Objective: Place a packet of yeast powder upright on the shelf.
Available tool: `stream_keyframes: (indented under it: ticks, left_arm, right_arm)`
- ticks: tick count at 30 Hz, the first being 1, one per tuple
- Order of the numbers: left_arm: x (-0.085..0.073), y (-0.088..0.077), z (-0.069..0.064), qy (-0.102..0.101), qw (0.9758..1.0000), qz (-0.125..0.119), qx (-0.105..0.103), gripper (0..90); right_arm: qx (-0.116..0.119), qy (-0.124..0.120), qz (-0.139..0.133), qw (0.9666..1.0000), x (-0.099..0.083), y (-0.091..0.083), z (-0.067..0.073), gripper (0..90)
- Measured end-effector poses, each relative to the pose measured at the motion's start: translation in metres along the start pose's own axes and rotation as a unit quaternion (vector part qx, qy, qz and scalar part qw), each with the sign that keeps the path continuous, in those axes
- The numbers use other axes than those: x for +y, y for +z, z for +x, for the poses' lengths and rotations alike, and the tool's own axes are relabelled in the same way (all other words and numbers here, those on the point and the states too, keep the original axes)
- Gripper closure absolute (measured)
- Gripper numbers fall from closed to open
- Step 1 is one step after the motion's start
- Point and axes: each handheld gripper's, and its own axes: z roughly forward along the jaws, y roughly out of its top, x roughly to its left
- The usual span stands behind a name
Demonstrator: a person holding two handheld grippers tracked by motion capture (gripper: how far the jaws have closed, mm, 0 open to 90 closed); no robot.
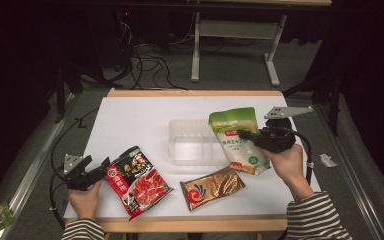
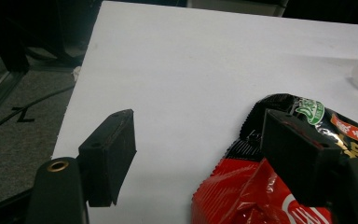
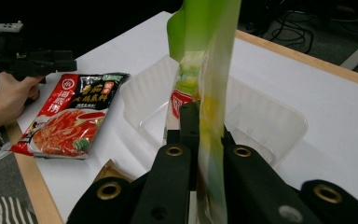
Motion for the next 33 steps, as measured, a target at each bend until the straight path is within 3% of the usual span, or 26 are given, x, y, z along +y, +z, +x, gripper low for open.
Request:
stream_keyframes:
  ticks: [15,25,33]
  left_arm:
    - [0.000,0.000,0.000,0.000,1.0000,0.003,-0.002,26.7]
    - [0.000,0.000,0.000,0.000,1.0000,0.003,-0.003,26.7]
    - [0.000,0.000,0.001,-0.001,1.0000,0.002,-0.003,26.7]
  right_arm:
    - [-0.013,0.023,-0.010,0.9996,0.016,0.024,-0.006,90.0]
    - [-0.039,0.052,-0.014,0.9978,0.025,0.049,-0.019,90.0]
    - [-0.062,0.059,-0.014,0.9962,0.032,0.070,-0.026,90.0]
